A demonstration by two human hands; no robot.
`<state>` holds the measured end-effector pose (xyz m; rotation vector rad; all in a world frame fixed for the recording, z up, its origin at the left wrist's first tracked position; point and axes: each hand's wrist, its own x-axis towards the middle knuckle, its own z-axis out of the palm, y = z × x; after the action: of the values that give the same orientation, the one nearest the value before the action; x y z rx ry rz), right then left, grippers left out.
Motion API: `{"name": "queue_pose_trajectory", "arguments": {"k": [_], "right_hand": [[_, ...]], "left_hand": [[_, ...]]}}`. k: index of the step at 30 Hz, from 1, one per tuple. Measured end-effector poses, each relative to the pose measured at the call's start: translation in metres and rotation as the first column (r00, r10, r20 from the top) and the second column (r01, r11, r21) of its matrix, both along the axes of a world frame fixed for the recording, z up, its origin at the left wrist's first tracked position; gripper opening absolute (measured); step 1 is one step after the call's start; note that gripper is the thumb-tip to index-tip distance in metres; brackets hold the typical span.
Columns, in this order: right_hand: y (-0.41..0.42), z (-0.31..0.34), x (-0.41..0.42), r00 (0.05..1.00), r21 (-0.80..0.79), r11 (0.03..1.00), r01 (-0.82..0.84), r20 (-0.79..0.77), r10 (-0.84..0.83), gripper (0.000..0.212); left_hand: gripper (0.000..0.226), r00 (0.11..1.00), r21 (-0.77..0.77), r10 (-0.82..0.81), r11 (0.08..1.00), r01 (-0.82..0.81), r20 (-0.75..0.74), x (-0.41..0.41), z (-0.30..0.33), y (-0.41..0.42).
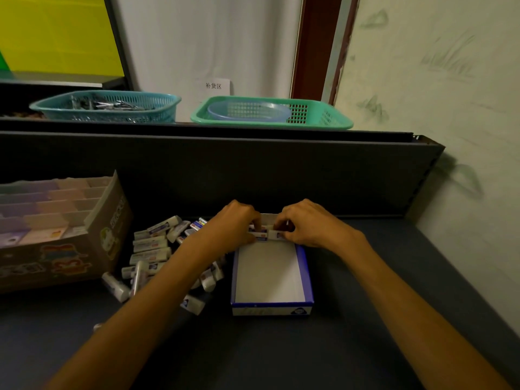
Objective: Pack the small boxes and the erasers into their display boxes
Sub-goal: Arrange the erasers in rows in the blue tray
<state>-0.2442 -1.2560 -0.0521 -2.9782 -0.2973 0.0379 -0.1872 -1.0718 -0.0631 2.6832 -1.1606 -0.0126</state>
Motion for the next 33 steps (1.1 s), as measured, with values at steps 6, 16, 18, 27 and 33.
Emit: {"name": "queue_pose_trajectory", "arguments": {"k": [6, 16, 18, 27, 33], "right_hand": [[0.0, -0.003, -0.001, 0.999, 0.022, 1.0, -0.002, 0.034, 0.001, 0.021], [-0.001, -0.005, 0.004, 1.0, 0.02, 1.0, -0.003, 0.013, 0.003, 0.023], [-0.002, -0.005, 0.003, 1.0, 0.052, 0.998, -0.018, 0.016, 0.018, 0.023], [-0.001, -0.006, 0.01, 1.0, 0.049, 0.999, -0.02, 0.01, 0.019, 0.015], [-0.002, -0.007, 0.01, 1.0, 0.097, 0.995, -0.022, 0.012, 0.021, 0.012]], "left_hand": [[0.022, 1.0, -0.013, -0.004, 1.0, 0.004, 0.009, -0.001, 0.0, 0.001], [0.024, 0.999, -0.007, 0.033, 0.999, -0.033, 0.004, -0.002, -0.001, 0.0], [0.024, 0.999, -0.013, 0.032, 0.999, -0.032, 0.009, -0.002, -0.002, -0.001], [0.022, 0.999, -0.026, 0.013, 1.0, -0.012, 0.043, 0.0, -0.004, 0.0], [0.02, 0.999, -0.01, 0.012, 1.0, -0.012, 0.051, 0.0, -0.003, -0.001]]}}
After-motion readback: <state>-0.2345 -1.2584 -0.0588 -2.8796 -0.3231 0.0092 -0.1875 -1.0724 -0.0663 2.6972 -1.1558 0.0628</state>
